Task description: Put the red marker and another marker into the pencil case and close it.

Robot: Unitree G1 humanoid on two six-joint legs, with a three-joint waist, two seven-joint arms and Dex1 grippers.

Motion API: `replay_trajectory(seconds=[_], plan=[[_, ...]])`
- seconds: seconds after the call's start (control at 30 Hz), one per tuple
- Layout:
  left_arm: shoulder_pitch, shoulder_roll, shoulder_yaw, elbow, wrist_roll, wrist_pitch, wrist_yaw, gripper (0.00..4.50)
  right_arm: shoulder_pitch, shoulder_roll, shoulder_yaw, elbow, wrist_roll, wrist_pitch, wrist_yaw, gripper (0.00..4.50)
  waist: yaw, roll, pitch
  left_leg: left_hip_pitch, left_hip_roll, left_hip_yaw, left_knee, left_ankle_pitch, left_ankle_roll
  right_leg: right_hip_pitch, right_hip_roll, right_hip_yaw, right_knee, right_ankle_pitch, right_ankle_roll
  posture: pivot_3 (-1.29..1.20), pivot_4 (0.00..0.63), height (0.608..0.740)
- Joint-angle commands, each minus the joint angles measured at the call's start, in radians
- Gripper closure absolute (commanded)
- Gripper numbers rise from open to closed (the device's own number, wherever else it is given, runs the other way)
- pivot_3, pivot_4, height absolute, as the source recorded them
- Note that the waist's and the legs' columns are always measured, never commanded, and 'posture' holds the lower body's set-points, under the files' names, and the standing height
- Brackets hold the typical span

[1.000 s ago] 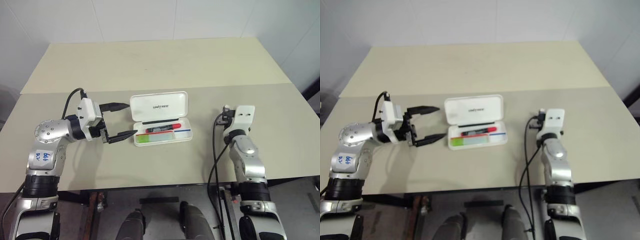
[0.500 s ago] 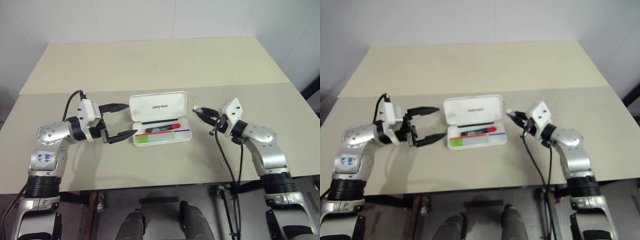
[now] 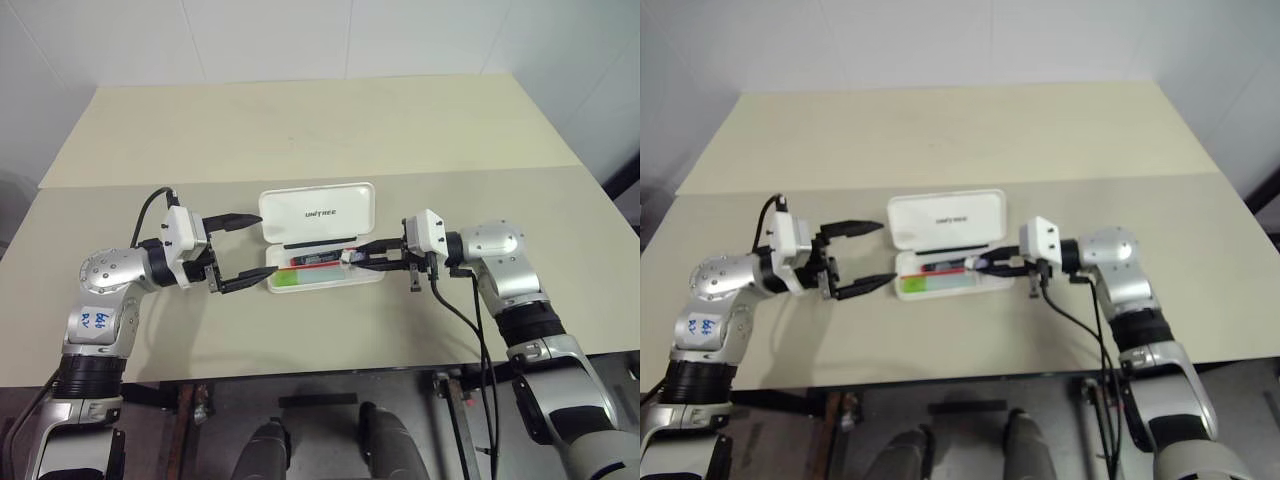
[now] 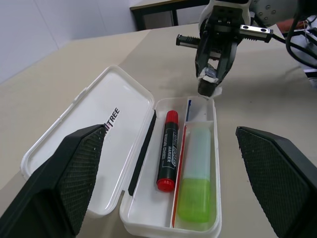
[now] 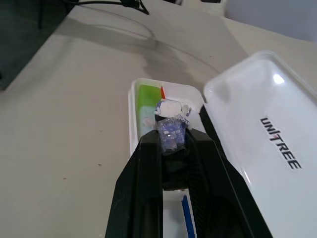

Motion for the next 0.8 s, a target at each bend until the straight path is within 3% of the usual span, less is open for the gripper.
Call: replay_trajectory(seconds=[0.03, 0.67, 0.7, 0.8], plan=[[0.013, 0.005, 0.013, -0.037, -0.002, -0.009, 0.010, 0.00, -0.028, 0.002, -0.005, 0.055, 0.004, -0.038, 0.057, 4.16, 0.000, 0.000, 0.000, 0.000, 0.000, 0.000, 0.000, 0.000, 0.000, 0.000, 0.000, 0.000, 0.000, 0.000, 0.000, 0.00, 0.150, 0.740], [0.031, 0.020, 0.020, -0.090, -0.008, 0.023, 0.030, 0.00, -0.157, 0.041, -0.018, 0.431, -0.099, -0.248, 0.075, 4.16, -0.001, 0.000, 0.000, 0.000, 0.000, 0.000, 0.000, 0.000, -0.001, 0.000, 0.000, 0.000, 0.001, 0.000, 0.000, 0.00, 0.150, 0.740], [0.030, 0.020, 0.020, -0.090, -0.008, 0.023, 0.031, 0.00, -0.162, 0.042, -0.019, 0.442, -0.106, -0.267, 0.065, 3.40, -0.002, 0.000, 0.000, 0.000, 0.000, 0.000, 0.000, 0.000, -0.001, 0.000, 0.000, 0.000, 0.001, 0.000, 0.000, 0.00, 0.150, 0.740], [0.032, 0.023, 0.023, -0.094, -0.009, 0.022, 0.032, 0.00, -0.181, 0.041, -0.028, 0.477, -0.110, -0.264, 0.074, 2.41, -0.002, 0.000, 0.000, 0.000, 0.000, 0.000, 0.000, 0.001, -0.001, 0.000, 0.000, 0.000, 0.001, 0.000, 0.000, 0.00, 0.150, 0.740]])
